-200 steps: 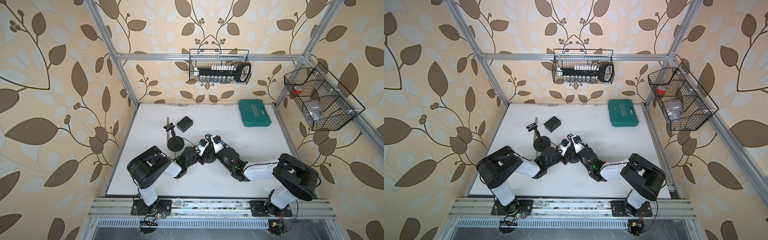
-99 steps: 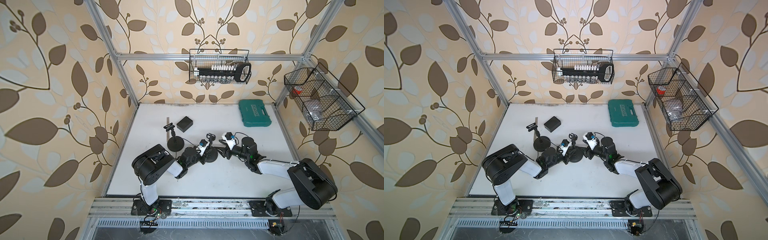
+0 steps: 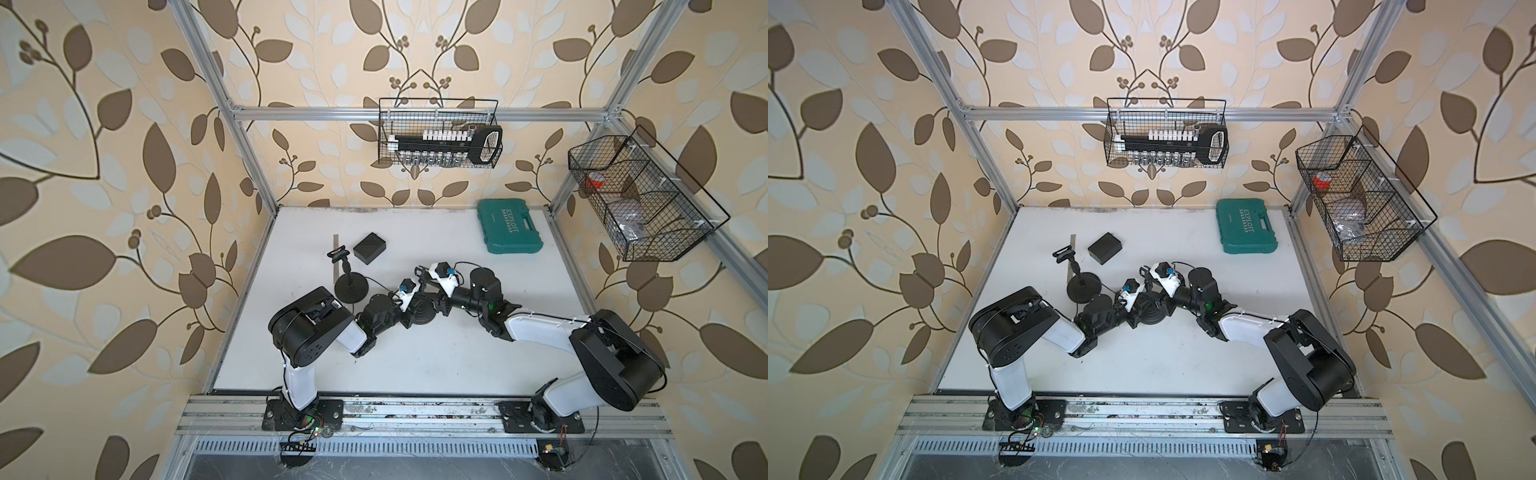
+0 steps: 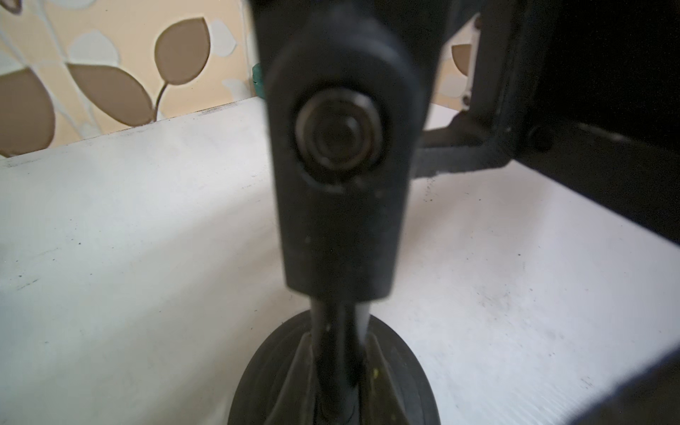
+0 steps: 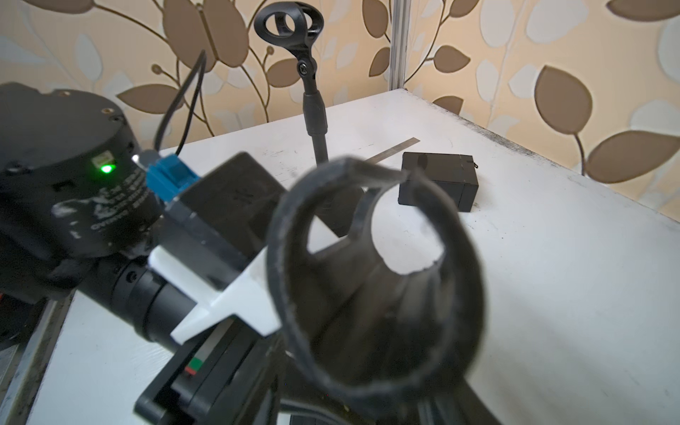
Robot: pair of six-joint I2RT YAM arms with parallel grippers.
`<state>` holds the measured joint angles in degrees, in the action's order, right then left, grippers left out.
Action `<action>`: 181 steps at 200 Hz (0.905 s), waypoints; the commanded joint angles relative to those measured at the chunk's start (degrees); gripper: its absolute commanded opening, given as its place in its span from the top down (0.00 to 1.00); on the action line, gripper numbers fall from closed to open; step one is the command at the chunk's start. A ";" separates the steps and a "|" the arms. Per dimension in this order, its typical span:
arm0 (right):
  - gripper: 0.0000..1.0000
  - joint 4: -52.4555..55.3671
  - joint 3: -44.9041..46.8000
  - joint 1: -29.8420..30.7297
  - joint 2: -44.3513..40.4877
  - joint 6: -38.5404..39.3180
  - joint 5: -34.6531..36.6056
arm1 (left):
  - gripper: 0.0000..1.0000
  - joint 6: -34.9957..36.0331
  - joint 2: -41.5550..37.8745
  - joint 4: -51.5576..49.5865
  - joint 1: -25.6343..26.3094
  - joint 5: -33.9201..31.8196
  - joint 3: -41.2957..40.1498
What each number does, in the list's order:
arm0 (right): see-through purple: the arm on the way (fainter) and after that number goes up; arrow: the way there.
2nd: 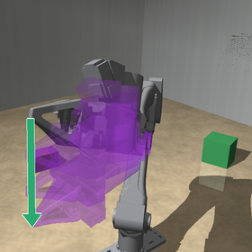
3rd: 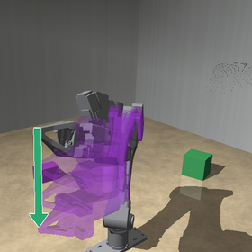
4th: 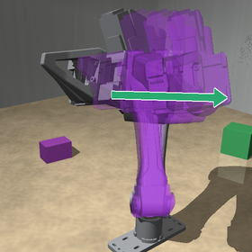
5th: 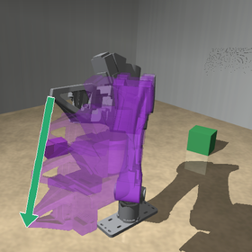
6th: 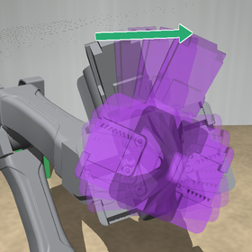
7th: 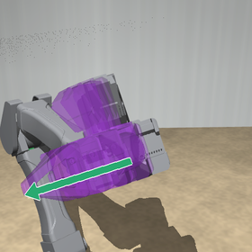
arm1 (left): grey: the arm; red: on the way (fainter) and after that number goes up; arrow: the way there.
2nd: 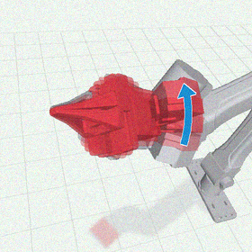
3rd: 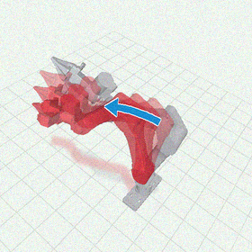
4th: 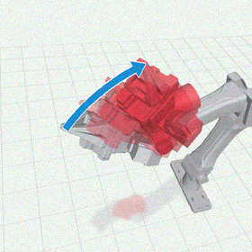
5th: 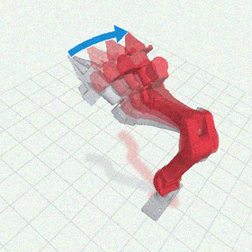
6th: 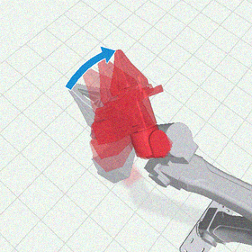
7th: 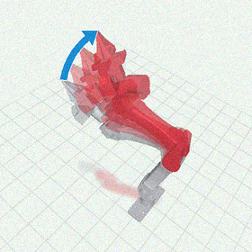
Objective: Assemble a microphone stand
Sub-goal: Screw the microphone stand pole into the microphone stand base, then pick up the microphone stand at the center of the board.
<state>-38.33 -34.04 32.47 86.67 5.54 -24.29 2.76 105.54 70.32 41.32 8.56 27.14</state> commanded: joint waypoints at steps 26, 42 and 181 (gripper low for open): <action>0.50 -1.49 -1.56 1.81 1.83 -0.26 9.89 | 0.92 -0.22 1.25 -3.20 0.69 2.07 0.71; 0.54 -2.28 -1.37 1.96 1.79 -0.77 11.58 | 0.92 -0.40 1.48 -3.18 0.69 2.15 0.79; 0.86 -7.47 0.37 7.85 2.63 -3.56 22.21 | 0.62 -5.17 -0.84 -3.85 0.69 0.50 0.47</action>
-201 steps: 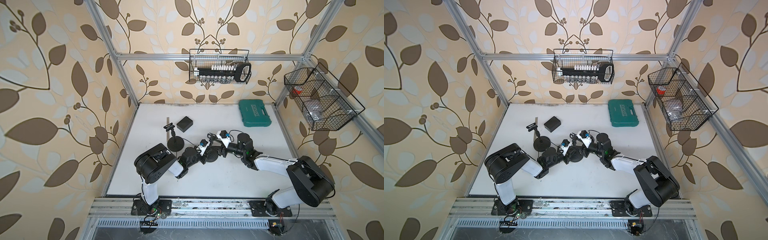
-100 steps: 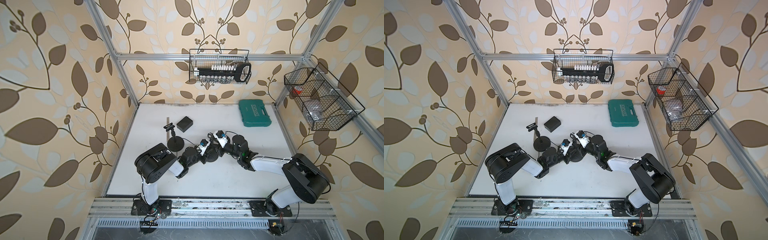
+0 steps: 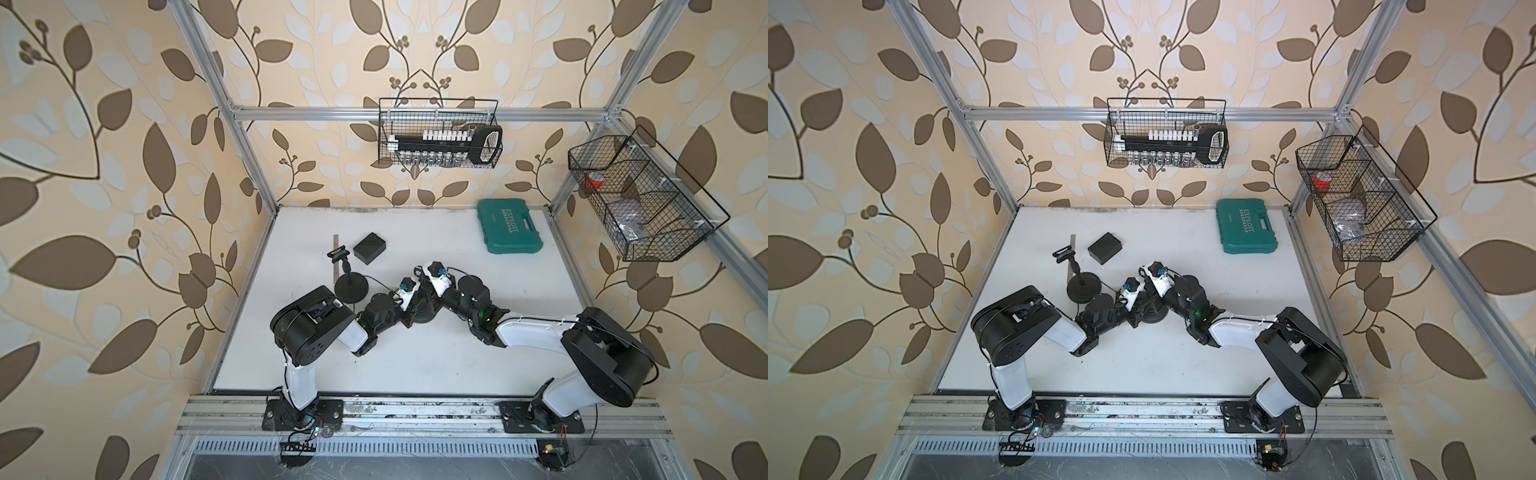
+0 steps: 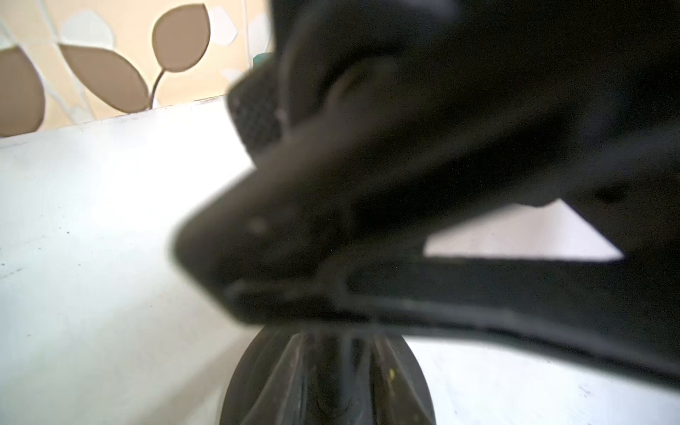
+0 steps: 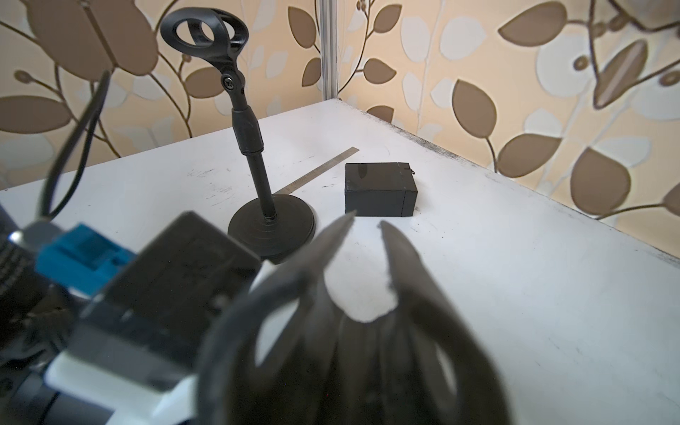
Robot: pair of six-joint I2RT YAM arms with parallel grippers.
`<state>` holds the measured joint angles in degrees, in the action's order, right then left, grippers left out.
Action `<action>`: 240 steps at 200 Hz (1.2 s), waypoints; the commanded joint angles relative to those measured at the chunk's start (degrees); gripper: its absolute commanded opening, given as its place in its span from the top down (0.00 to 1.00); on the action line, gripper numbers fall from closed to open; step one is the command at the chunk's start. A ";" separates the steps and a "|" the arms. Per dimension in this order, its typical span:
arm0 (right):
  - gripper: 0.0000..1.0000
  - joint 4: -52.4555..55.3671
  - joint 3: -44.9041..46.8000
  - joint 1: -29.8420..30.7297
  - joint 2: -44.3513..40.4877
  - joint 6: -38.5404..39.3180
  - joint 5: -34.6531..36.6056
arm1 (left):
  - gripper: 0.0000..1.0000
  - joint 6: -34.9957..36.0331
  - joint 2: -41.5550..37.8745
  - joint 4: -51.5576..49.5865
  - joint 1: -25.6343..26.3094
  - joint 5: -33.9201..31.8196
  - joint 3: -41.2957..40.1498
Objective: Assemble a microphone stand
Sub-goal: Pick up the microphone stand at the center of the board.
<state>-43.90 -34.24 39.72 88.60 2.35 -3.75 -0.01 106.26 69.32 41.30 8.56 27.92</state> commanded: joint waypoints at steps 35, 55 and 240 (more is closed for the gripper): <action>0.95 -1.54 0.76 0.62 -0.37 -0.99 1.79 | 0.56 -8.65 -5.08 -3.03 0.71 0.55 -2.05; 0.98 -0.29 0.52 0.61 -1.79 -1.58 1.08 | 0.55 -11.26 -8.49 -4.79 0.71 -0.25 -3.79; 1.00 26.00 -7.89 -6.49 -24.49 -8.22 -6.73 | 0.31 -48.59 -48.09 -71.17 -3.19 0.99 6.25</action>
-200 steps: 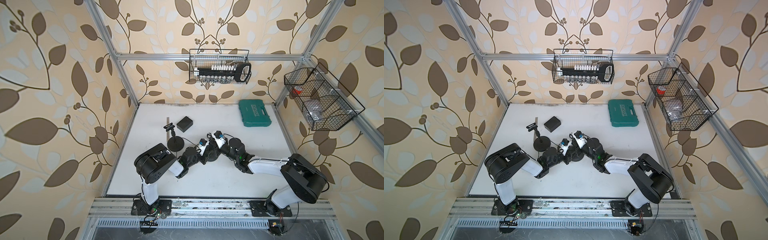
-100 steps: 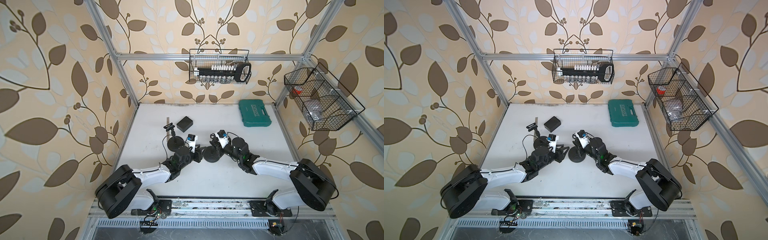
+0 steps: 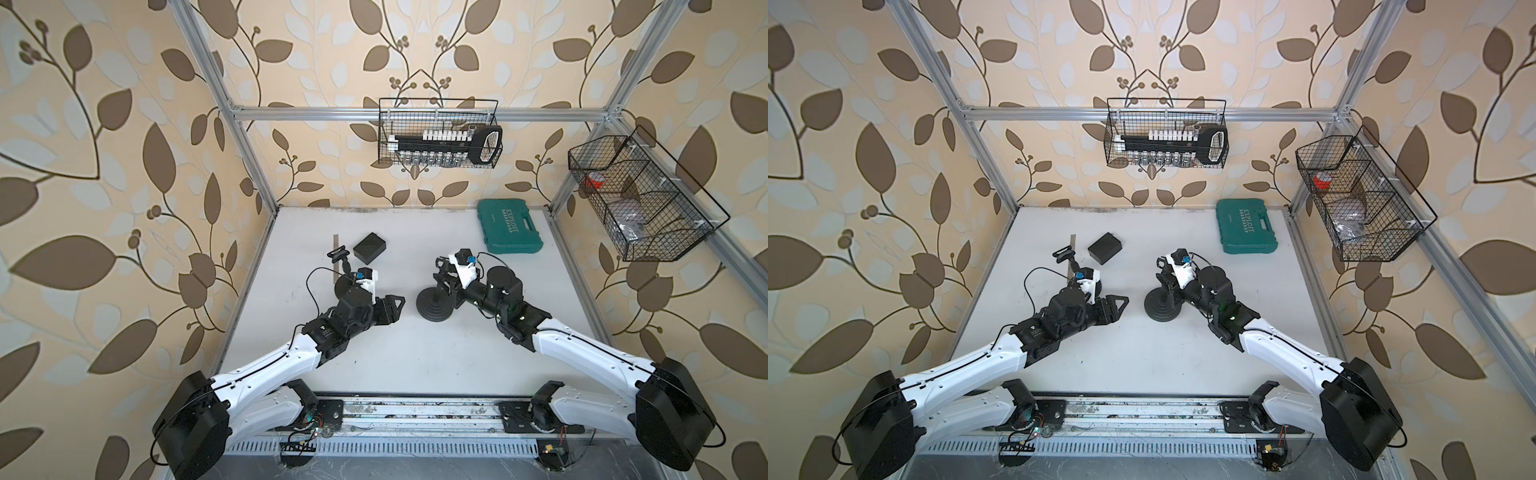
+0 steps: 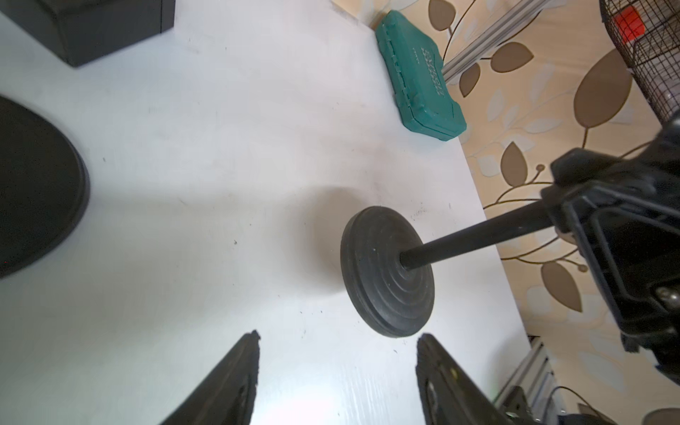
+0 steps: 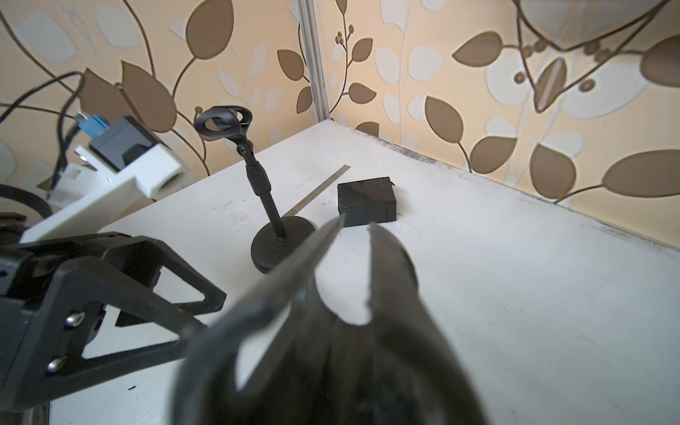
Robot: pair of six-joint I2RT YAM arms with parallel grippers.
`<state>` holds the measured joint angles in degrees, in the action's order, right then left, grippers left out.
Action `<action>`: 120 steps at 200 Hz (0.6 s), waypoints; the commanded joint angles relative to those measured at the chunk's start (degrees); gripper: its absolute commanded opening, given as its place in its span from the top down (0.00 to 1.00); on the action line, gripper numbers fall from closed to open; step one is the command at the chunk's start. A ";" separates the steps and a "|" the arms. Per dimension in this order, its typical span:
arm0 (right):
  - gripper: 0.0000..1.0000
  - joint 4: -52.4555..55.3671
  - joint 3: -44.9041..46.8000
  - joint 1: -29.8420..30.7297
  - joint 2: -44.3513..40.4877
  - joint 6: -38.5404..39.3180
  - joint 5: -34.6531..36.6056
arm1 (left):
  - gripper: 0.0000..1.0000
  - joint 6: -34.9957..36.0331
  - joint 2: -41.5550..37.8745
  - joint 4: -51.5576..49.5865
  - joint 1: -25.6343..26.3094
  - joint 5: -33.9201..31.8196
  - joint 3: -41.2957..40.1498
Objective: Assemble a microphone stand
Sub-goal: Pick up the microphone stand at the center of the board.
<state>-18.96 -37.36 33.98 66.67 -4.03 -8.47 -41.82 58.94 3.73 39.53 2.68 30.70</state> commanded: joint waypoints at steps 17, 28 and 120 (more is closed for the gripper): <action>1.00 2.31 -6.28 -1.66 -3.06 -3.15 -3.44 | 0.29 -11.43 -0.51 -5.27 -2.63 11.10 3.85; 1.00 2.93 -7.36 -2.21 -3.28 -3.99 -4.48 | 0.28 -12.99 -0.28 -3.59 -3.26 14.35 3.67; 1.00 4.05 -13.78 -2.64 -3.01 -9.80 -8.22 | 0.24 -25.41 -0.31 6.05 -4.01 21.58 3.23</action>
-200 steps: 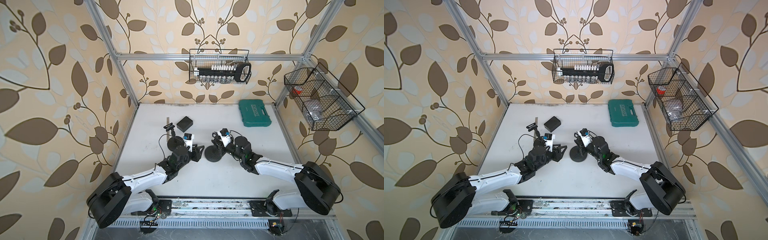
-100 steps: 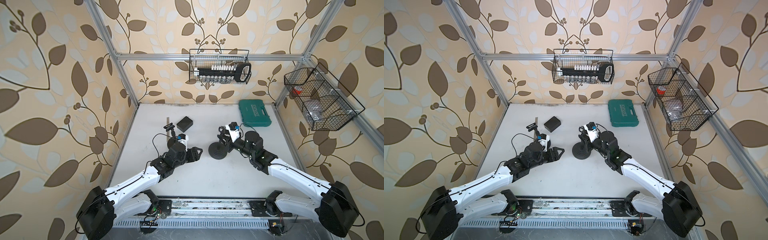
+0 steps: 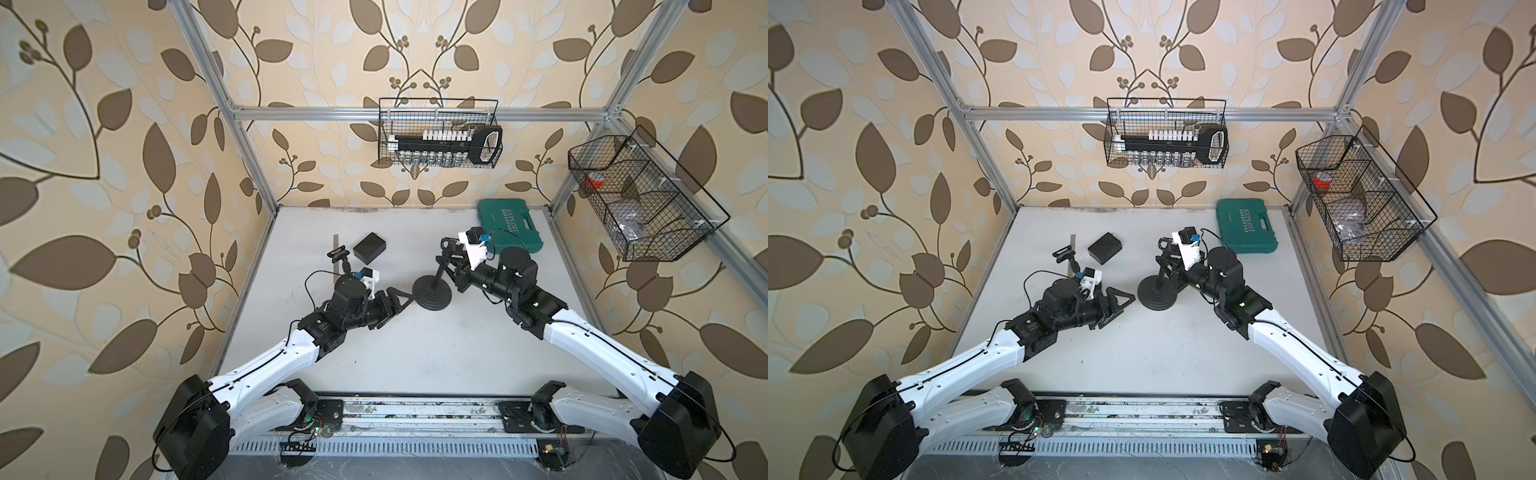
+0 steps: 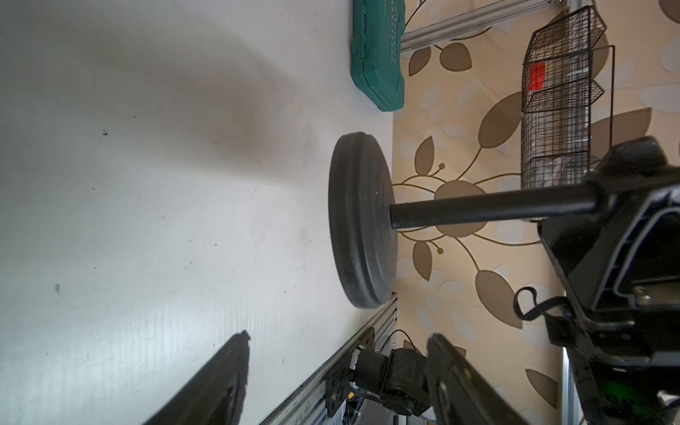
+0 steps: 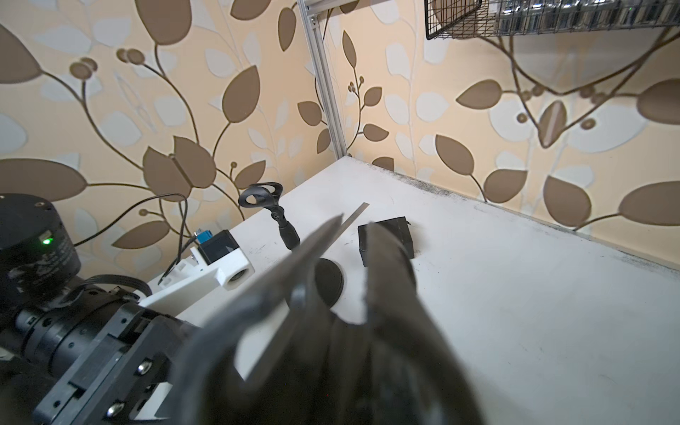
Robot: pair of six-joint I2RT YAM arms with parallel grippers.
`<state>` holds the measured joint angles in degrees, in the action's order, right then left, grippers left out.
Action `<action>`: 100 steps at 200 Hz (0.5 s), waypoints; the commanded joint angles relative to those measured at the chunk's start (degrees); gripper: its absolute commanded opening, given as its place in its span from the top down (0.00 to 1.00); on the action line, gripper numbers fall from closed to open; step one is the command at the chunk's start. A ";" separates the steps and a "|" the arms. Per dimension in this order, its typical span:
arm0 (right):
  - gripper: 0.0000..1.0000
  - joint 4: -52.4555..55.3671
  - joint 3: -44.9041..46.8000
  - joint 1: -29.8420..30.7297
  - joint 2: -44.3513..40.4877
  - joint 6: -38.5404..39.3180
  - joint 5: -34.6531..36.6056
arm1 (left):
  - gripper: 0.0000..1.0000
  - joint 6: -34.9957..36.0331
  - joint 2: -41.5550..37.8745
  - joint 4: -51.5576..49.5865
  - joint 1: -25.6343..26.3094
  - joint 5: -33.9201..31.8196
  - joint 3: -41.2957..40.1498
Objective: Assemble a microphone stand
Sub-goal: Pick up the microphone stand at the center of the board.
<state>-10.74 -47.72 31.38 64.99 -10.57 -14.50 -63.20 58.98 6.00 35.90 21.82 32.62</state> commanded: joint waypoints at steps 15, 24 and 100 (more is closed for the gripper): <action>1.00 -4.78 -3.75 -0.07 -1.36 -4.22 -2.91 | 0.25 -5.03 -0.51 4.62 -0.34 2.15 0.97; 1.00 -5.13 -3.94 -0.03 -1.36 -4.74 -3.28 | 0.26 -5.63 -0.62 5.51 -0.39 1.89 0.63; 1.00 -9.80 -4.15 0.01 -1.30 -8.19 -5.52 | 0.33 -8.85 1.60 10.70 -0.38 3.10 0.95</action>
<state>-12.75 -48.36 31.38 64.99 -16.25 -18.22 -70.17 59.33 12.86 35.90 22.65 32.58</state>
